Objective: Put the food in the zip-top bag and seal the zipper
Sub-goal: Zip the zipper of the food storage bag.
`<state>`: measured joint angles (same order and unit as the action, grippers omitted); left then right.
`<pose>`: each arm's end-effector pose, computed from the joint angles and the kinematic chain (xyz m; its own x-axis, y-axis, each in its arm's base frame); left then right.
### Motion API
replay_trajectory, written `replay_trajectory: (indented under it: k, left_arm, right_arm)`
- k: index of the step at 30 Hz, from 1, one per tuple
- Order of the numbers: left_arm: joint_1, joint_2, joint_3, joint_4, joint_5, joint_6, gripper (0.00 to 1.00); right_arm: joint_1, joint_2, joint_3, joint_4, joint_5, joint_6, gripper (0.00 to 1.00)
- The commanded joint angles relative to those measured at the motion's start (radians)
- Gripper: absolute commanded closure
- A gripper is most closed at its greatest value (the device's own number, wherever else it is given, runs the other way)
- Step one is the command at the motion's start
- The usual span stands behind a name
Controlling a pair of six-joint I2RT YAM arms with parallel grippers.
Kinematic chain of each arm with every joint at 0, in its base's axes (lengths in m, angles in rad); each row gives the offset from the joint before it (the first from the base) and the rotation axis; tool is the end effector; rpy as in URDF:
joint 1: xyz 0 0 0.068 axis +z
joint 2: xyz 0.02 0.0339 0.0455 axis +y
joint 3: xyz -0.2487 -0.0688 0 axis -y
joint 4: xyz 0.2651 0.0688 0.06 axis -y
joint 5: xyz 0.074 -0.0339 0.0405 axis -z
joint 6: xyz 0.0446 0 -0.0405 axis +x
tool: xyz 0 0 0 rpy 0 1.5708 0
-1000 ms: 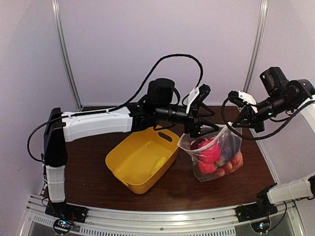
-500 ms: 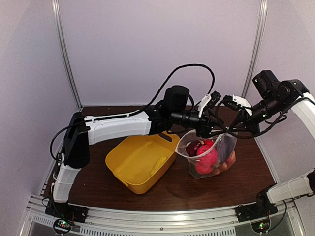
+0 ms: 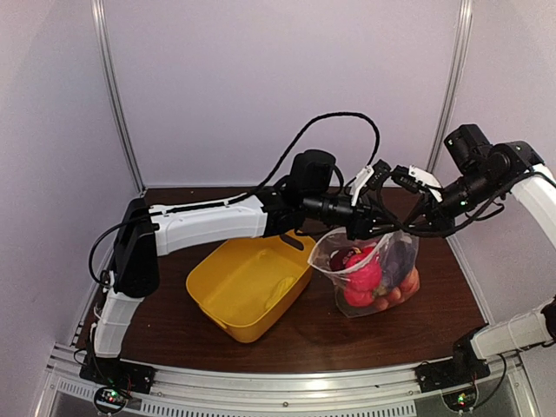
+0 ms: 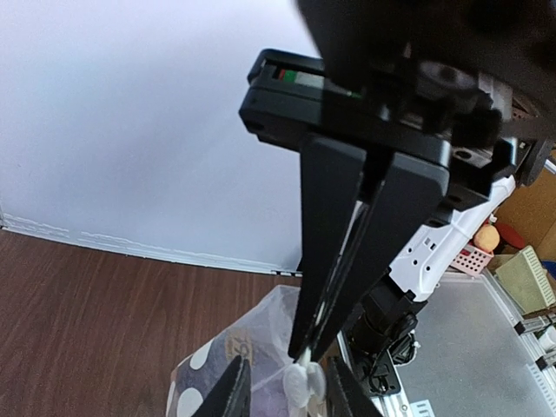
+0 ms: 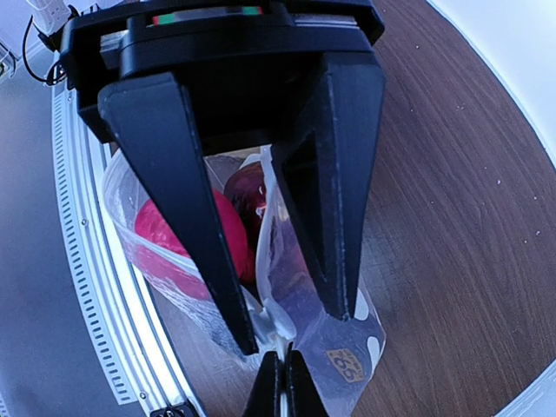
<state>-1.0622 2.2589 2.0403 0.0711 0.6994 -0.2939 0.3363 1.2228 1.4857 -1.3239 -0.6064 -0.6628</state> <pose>0.2460 -0.5002 0.2908 -0.3519 0.1760 -0.9193 0.9158 -0.1385 -0.3771 0.2083 0.0998 0.3775 -0.3211 -0.6479 -0.6908 -0.9277 0.3619 0.0918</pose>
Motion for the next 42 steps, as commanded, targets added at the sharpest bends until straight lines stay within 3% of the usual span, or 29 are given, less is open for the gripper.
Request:
replay_trajectory:
  k: [1,7,10,13,23,30,42]
  left_arm:
    - [-0.004,0.010,0.022,-0.004,-0.006,0.018,0.70]
    - [-0.004,0.002,-0.009,0.030,-0.018,0.024,0.77]
    - [-0.003,-0.006,-0.028,0.044,-0.026,0.027,0.70]
    - [-0.002,-0.012,-0.042,0.044,-0.029,0.031,0.69]
    - [0.011,-0.021,-0.056,0.028,-0.027,0.026,0.84]
    - [0.034,-0.046,0.000,-0.131,-0.009,0.038,0.88]
    - [0.044,-0.122,-0.048,-0.259,-0.018,0.076,0.89]
  right_arm:
    - [0.006,0.012,0.022,0.034,-0.036,0.064,1.00]
    - [0.005,0.020,0.032,0.034,-0.042,0.075,1.00]
    - [0.006,0.017,0.032,0.038,-0.035,0.077,1.00]
    - [0.005,0.014,0.034,0.040,-0.030,0.078,1.00]
    - [0.006,0.014,0.035,0.047,-0.019,0.068,1.00]
    - [0.004,-0.008,0.008,0.062,0.105,0.012,1.00]
    - [-0.042,-0.020,0.000,0.099,0.119,-0.009,1.00]
